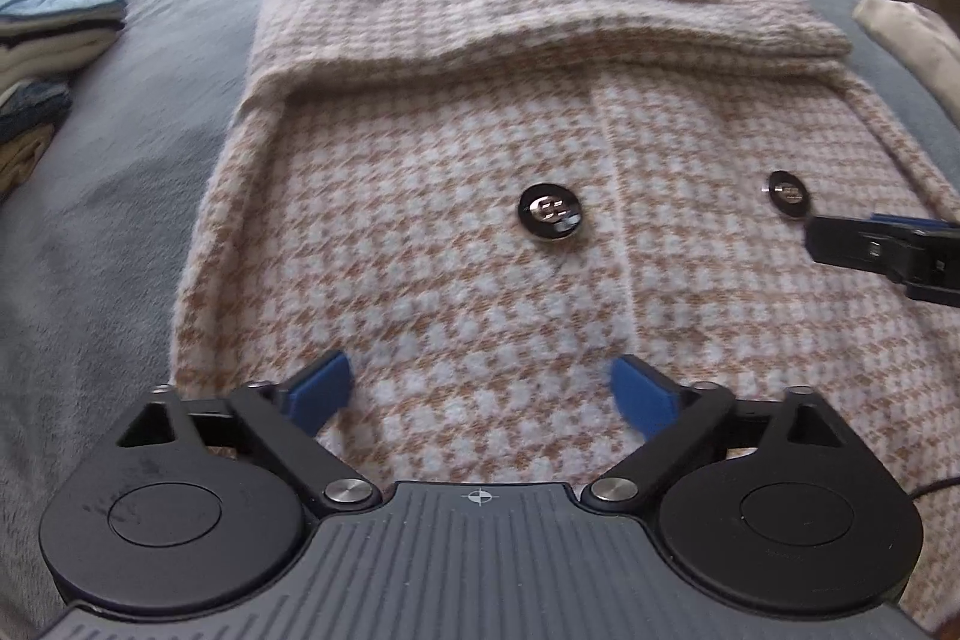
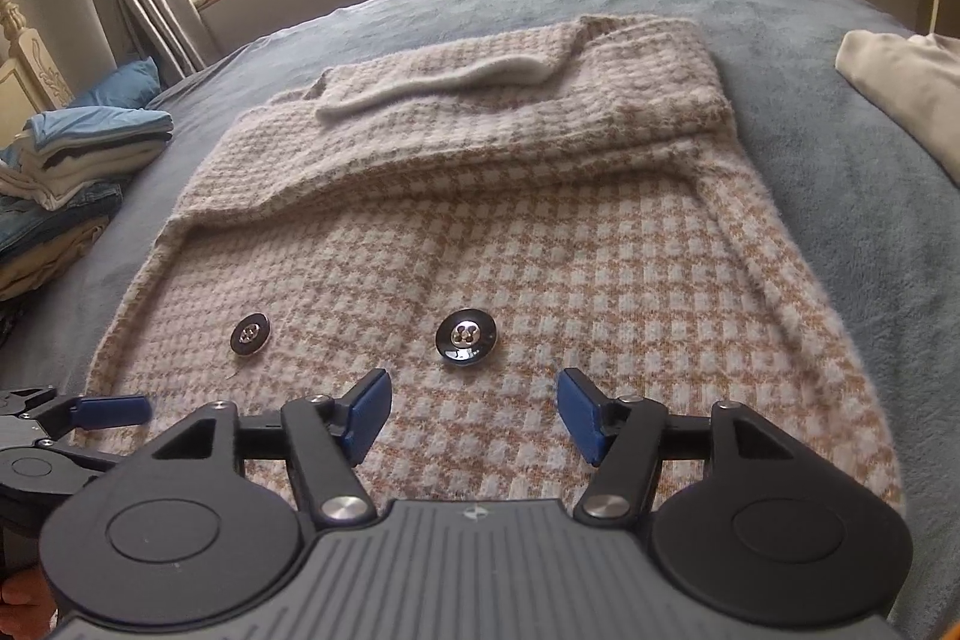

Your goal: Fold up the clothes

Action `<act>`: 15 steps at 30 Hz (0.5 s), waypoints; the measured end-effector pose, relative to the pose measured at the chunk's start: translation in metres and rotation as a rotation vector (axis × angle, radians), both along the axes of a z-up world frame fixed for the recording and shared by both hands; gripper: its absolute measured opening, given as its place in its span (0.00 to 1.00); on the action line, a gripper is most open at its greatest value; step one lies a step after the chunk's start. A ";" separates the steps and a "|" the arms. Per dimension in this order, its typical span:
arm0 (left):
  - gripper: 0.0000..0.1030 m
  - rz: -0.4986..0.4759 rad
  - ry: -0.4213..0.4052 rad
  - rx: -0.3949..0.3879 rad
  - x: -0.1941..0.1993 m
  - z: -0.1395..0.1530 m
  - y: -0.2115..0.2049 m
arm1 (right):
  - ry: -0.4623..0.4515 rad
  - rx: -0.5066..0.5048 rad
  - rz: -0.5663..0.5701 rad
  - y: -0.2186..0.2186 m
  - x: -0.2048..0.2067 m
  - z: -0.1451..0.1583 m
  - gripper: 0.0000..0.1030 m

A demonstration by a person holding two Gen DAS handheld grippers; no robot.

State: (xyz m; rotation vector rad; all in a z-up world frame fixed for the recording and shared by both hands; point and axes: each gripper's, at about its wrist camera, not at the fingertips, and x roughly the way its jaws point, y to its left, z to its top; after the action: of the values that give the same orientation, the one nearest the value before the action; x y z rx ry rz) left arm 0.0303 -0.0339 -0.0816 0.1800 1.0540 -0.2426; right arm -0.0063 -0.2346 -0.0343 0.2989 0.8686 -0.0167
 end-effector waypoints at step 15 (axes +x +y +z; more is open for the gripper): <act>0.99 0.020 -0.001 0.022 -0.005 -0.005 -0.001 | -0.023 -0.044 0.094 0.019 -0.006 0.002 0.62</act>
State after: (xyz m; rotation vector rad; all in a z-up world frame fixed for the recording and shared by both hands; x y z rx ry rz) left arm 0.0254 -0.0350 -0.0871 0.1893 1.0569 -0.2130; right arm -0.0123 -0.2153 -0.0325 0.2168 0.8577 0.0546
